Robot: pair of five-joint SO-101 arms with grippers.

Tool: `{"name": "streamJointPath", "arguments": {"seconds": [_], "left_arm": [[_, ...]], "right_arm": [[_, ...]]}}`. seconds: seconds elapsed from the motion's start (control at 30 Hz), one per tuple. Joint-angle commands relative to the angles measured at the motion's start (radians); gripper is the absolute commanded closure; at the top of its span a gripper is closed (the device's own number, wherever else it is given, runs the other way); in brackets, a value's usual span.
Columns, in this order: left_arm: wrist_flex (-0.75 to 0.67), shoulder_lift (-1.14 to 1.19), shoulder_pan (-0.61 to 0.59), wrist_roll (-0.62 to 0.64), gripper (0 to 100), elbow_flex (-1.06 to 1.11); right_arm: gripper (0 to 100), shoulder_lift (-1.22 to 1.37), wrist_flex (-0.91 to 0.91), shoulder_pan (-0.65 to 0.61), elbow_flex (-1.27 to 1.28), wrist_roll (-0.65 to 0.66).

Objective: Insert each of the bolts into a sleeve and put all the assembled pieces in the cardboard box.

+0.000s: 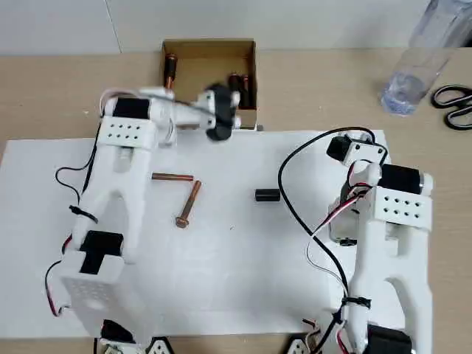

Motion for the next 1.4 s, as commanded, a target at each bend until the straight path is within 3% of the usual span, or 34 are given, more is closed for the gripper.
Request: {"name": "streamJointPath", "arguments": {"seconds": [0.0, 0.13, 0.23, 0.33, 0.6, 0.83, 0.93, 1.13, 1.37], "left_arm": [[-0.026, -0.072, 0.012, 0.167, 92, -0.148], [0.003, -0.072, 0.005, 0.476, 92, -0.225], [0.006, -0.072, -0.002, 0.838, 92, -0.251], [0.021, -0.072, -0.018, 1.122, 92, -0.254], [0.307, -0.069, -0.054, 1.683, 92, -0.252], [0.404, -0.060, -0.052, 2.219, 98, -0.171], [0.394, -0.060, -0.043, 2.328, 98, -0.077], [0.376, -0.060, -0.038, 2.414, 92, 0.097], [0.376, -0.060, -0.040, 2.493, 90, 0.119]], "right_arm": [[99.5, -0.036, -0.008, 0.004, -0.008, -0.005], [99.5, -0.036, -0.005, 0.004, -0.031, -0.005], [99.5, -0.036, -0.001, 0.004, -0.060, -0.005], [99.5, -0.036, 0.001, 0.004, -0.083, -0.005], [99.5, -0.036, 0.016, 0.004, -0.087, -0.003], [99.5, -0.036, 0.005, 0.002, -0.087, -0.003], [99.5, -0.036, 0.007, 0.002, -0.087, -0.003], [99.5, -0.036, 0.007, 0.004, -0.087, -0.005], [99.5, -0.035, 0.007, 0.007, -0.087, -0.005]]}}
